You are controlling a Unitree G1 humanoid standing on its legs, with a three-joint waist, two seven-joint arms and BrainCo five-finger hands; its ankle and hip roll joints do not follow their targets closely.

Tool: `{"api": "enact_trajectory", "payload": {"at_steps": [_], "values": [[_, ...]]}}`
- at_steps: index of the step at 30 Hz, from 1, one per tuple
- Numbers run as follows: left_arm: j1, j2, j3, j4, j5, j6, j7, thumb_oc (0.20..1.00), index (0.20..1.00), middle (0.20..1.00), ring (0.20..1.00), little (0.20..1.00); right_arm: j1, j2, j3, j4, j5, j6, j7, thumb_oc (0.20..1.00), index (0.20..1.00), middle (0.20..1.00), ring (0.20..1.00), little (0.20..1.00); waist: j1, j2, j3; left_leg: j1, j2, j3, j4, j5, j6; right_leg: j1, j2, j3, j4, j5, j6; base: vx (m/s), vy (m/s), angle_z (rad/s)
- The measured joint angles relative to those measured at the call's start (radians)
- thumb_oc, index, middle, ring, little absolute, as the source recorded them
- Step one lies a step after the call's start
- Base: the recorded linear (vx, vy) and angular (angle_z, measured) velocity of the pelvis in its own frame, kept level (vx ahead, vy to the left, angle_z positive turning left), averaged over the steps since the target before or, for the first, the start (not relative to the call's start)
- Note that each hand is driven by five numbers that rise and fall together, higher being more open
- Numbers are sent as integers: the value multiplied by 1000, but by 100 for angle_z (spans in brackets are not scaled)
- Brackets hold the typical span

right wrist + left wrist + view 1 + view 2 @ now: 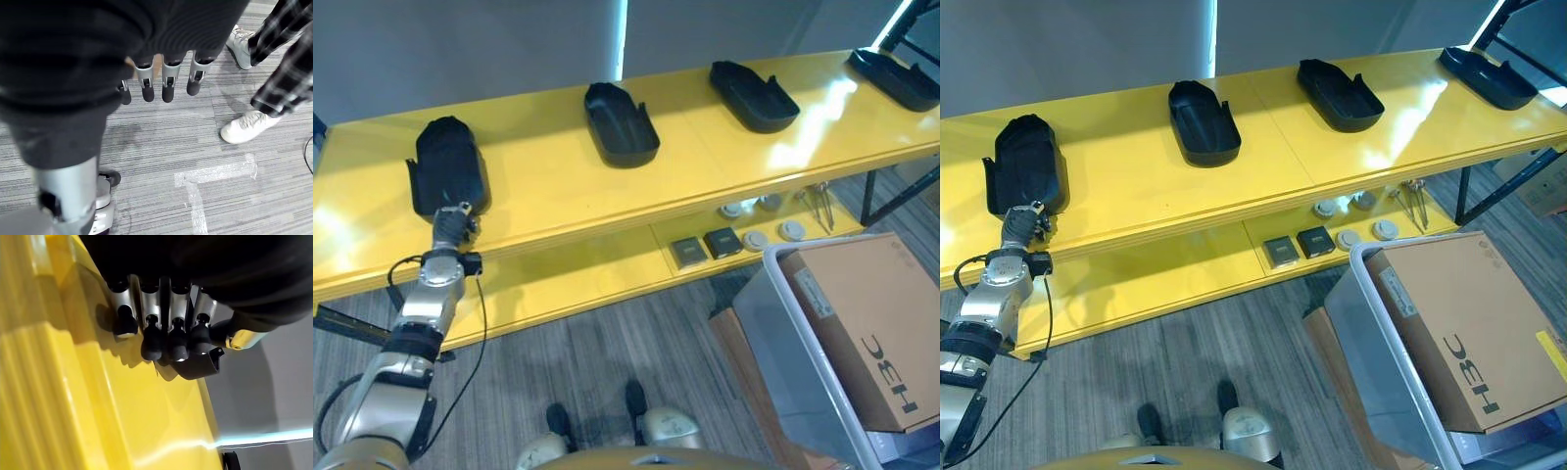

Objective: Move parts from the plastic box to the shelf.

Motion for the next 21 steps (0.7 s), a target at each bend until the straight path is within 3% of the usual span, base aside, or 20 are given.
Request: {"api": "enact_trajectory", "payload": {"at_steps": [12, 18, 19, 20, 21], "values": [[-114, 58, 28, 125, -1, 24, 26, 200, 200, 200, 200, 200, -2, 0, 17, -13, 1, -1, 1, 1000, 1000, 1000, 1000, 1000, -5, -39, 17, -29, 4, 0, 25, -9, -1, -22, 0, 1, 8, 0, 0, -17, -10, 0], [-126, 65, 26, 122, -4, -25, 11, 200, 200, 200, 200, 200, -2, 2, 38, -13, 1, -8, 2, 1000, 1000, 1000, 1000, 1000, -2, -55, 29, -44, 5, 0, 41, -14, -2, -31, -2, 2, 10, 4, -2, -18, -3, 0], [-117, 64, 26, 88, -7, -37, -14, 570, 570, 570, 570, 570, -1, 5, 38, -13, 1, -9, 2, 1000, 1000, 1000, 1000, 1000, 3, -55, 30, -45, 5, 0, 40, -14, -2, -31, -2, 1, 10, 4, -2, 0, 0, 0], [-107, 62, 24, 53, -6, -43, -35, 1000, 1000, 1000, 1000, 1000, -1, 7, 37, -14, 1, -11, 1, 1000, 1000, 1000, 1000, 1000, 7, -55, 30, -45, 5, 0, 40, -14, -2, -30, -2, 1, 10, 4, -2, 0, 0, 0], [-79, 57, 18, -7, -6, -58, -69, 1000, 1000, 1000, 1000, 1000, -2, 13, 37, -16, 1, -13, 1, 1000, 1000, 1000, 1000, 1000, 12, -54, 31, -44, 5, 0, 39, -13, -1, -29, -2, 1, 9, 4, -3, 0, 0, 0]]}}
